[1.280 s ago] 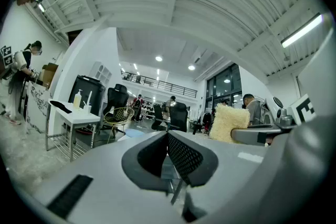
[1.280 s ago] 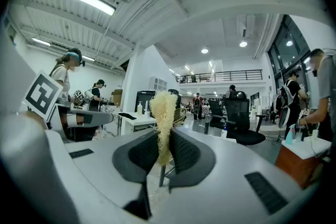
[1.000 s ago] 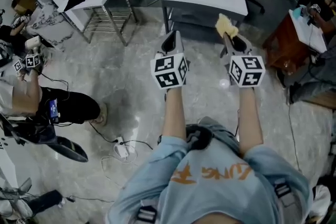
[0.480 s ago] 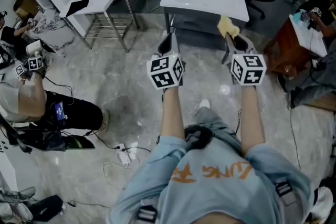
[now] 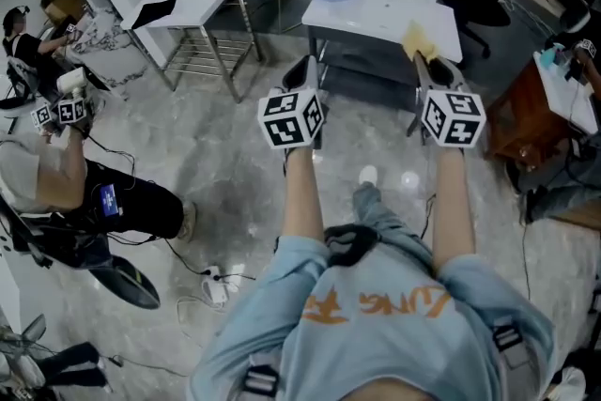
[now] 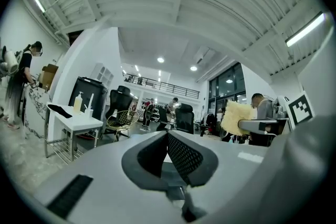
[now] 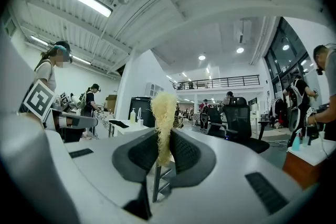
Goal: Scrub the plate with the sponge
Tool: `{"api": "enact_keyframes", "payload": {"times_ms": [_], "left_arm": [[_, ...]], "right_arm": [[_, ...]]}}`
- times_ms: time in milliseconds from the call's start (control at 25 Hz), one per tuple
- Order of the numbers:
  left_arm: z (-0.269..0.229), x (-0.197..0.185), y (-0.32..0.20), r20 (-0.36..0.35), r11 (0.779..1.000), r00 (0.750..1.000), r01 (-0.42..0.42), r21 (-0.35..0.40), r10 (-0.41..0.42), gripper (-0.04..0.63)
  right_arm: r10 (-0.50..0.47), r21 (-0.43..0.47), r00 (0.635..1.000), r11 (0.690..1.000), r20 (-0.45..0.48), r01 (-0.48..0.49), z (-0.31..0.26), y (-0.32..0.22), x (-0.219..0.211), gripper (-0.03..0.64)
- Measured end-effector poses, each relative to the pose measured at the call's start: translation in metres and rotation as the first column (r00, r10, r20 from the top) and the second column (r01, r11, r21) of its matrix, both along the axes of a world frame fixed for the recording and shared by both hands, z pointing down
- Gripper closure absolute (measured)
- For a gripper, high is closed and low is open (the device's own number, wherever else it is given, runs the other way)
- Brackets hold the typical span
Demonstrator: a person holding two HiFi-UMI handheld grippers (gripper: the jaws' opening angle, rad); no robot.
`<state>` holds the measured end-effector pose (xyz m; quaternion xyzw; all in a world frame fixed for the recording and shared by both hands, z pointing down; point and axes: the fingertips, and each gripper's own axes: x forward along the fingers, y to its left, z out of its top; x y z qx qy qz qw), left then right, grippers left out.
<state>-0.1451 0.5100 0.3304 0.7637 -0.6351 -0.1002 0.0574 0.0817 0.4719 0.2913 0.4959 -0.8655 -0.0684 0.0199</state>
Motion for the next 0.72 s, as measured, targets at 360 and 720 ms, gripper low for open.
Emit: {"api": "enact_keyframes", "payload": {"times_ms": [360,720], "left_arm": [[0.014,0.001,-0.134,0.021,1.000,0.999,0.027,-0.015,-0.027,0.594],[0.054,0.028,-0.297,-0.058,0.989,0.994,0.084,-0.118,-0.091,0.594]], "right_arm": [[-0.034,-0.024,0.999,0.999,0.016,0.034,0.006,-0.148,-0.006,0.568],[-0.078,-0.164,0.997,0.984,-0.017,0.075,0.045,-0.331,0.010,0.568]]}}
